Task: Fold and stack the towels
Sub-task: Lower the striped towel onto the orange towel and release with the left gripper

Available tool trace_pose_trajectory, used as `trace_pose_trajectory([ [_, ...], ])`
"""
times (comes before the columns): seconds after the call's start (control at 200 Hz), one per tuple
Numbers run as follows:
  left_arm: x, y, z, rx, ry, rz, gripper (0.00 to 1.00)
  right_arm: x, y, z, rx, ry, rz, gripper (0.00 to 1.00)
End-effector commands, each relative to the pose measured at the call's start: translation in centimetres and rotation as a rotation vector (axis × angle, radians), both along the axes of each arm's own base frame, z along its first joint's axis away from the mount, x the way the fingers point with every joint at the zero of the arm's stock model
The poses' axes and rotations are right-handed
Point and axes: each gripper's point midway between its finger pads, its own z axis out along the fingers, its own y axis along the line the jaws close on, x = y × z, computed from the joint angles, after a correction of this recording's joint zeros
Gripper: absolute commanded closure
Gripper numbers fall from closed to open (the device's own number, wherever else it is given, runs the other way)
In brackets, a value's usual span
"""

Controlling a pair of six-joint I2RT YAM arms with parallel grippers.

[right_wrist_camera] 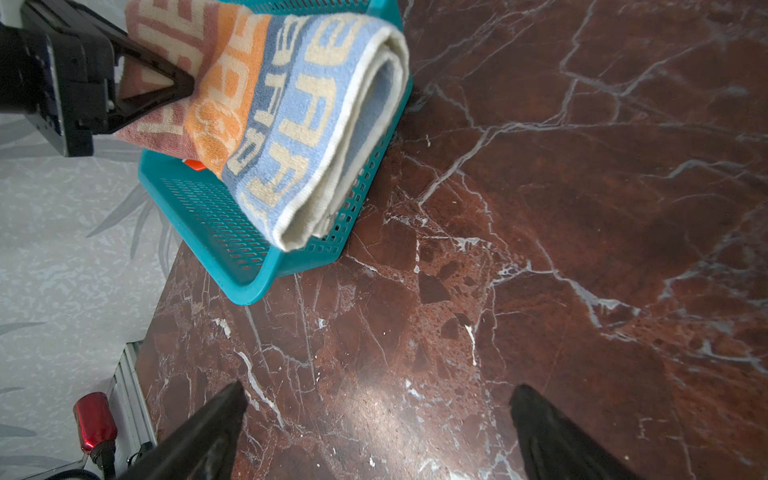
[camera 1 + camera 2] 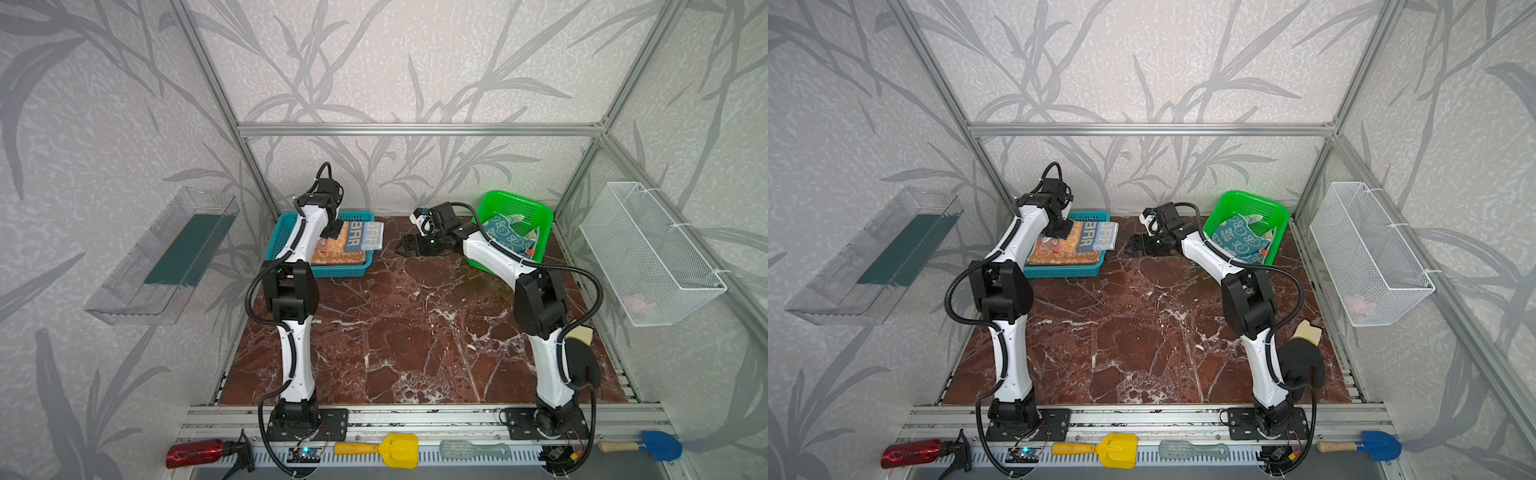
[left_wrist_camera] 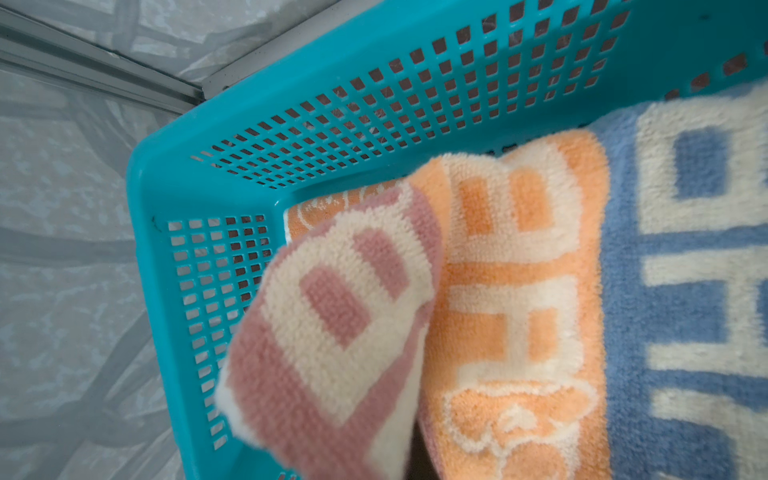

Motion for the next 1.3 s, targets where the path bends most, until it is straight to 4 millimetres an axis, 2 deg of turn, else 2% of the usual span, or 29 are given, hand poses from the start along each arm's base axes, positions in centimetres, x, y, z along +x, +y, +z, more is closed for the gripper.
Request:
trace_pose_trajectory([
  [0.0, 0.7, 0.8, -1.6, 0.051, 0.029, -0.025, 1.00, -0.2, 0.3, -0.1, -0.001, 0.007, 0.010, 0.01],
  [0.335, 0.9, 2.1, -4.1, 0.098, 0.078, -0.012, 1.00, -0.3, -0.1, -0.4, -0.018, 0.011, -0.001, 0.01],
  [0.535, 1.0, 2.8, -3.6, 0.105, 0.061, 0.001, 1.00, -0.4, -0.1, -0.1, -0.020, 0.013, 0.010, 0.01],
  [0.73, 1.5, 3.3, -1.8, 0.082, 0.013, 0.025, 1.00, -0.4, -0.1, -0.3, -0.021, 0.023, 0.008, 0.01],
  [0.985, 1.6, 1.4, 1.6, -0.037, -0.058, 0.016, 1.00, -0.4, -0.1, -0.2, -0.026, 0.023, 0.004, 0.01],
  [1.1, 1.3, 1.3, 3.2, -0.040, -0.080, 0.012, 1.00, -0.4, -0.2, -0.3, -0.031, 0.026, 0.001, 0.01],
  [1.205, 0.9, 0.3, 4.1, -0.102, -0.091, -0.007, 1.00, -0.5, -0.2, -0.4, -0.030, 0.030, 0.002, 0.01],
  [1.295, 0.6, 0.4, 4.4, -0.097, -0.091, -0.005, 1.00, -0.5, -0.2, -0.5, -0.030, 0.032, 0.001, 0.01],
])
